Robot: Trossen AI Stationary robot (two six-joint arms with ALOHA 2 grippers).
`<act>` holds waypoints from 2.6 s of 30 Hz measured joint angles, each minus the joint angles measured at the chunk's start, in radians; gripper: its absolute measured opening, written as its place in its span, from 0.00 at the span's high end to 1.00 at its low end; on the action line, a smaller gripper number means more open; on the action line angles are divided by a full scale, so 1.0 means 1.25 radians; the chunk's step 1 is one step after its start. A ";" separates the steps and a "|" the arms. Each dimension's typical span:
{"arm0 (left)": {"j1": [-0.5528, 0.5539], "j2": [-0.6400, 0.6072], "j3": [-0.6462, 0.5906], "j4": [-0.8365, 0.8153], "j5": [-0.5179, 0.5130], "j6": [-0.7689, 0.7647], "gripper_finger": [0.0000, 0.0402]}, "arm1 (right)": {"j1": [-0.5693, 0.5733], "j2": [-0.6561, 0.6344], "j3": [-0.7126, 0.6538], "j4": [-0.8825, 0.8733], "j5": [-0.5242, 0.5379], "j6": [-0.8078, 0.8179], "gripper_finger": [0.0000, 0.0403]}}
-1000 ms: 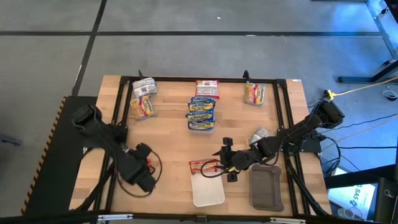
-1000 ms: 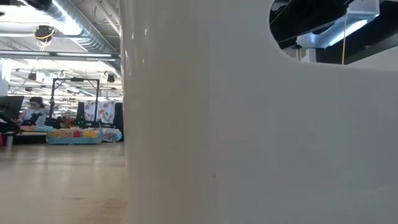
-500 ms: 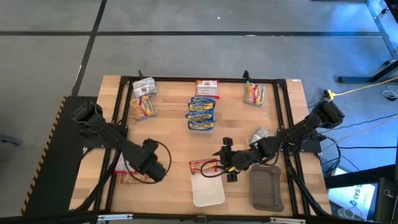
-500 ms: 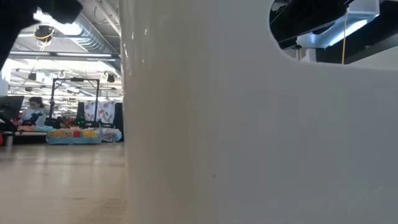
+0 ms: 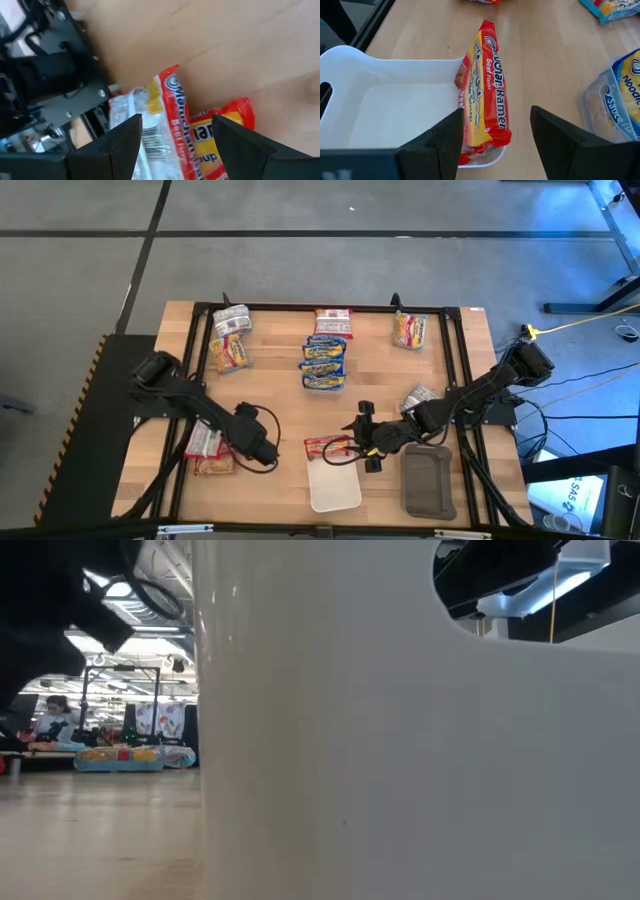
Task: Sort Maruchan noodles
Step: Put the red noodle pack into the white bin
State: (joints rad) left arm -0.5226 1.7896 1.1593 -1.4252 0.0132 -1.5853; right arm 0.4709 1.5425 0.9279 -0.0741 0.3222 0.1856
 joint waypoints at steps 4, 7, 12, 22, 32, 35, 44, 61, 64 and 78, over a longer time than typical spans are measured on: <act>0.003 0.003 -0.035 0.067 0.012 0.007 0.42 | 0.000 0.000 0.000 0.000 0.000 0.000 0.49; 0.003 0.003 -0.055 0.066 0.030 0.004 0.42 | 0.000 0.000 -0.016 0.021 0.005 0.001 0.49; 0.002 0.003 -0.098 0.059 0.068 0.004 0.42 | 0.000 0.000 -0.032 0.022 0.008 0.020 0.49; 0.003 0.003 -0.145 0.081 0.135 0.040 0.46 | 0.000 0.000 -0.033 0.025 0.007 0.019 0.49; 0.003 0.003 -0.098 0.005 0.116 0.059 0.68 | 0.000 0.000 -0.033 0.026 0.006 0.016 0.49; 0.002 0.003 -0.072 -0.034 0.110 0.063 0.69 | 0.000 0.000 -0.033 0.026 0.006 0.018 0.49; -0.002 -0.028 0.010 -0.107 0.045 0.104 0.70 | 0.000 -0.025 -0.034 0.009 -0.015 0.018 0.49; -0.149 -0.280 0.118 0.154 -0.356 0.232 0.70 | 0.000 -0.236 -0.033 -0.285 -0.100 0.102 0.49; -0.182 -0.324 0.103 0.245 -0.489 0.286 0.70 | 0.000 -0.291 -0.033 -0.296 -0.099 0.136 0.49; -0.199 -0.357 -0.015 0.896 -0.759 0.817 0.70 | -0.107 -0.264 -0.164 0.277 -0.198 0.048 0.49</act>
State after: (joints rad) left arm -0.7708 1.3434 1.1402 -0.3057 -0.9351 -0.5635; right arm 0.3376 1.2127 0.7225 0.2723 0.0749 0.2458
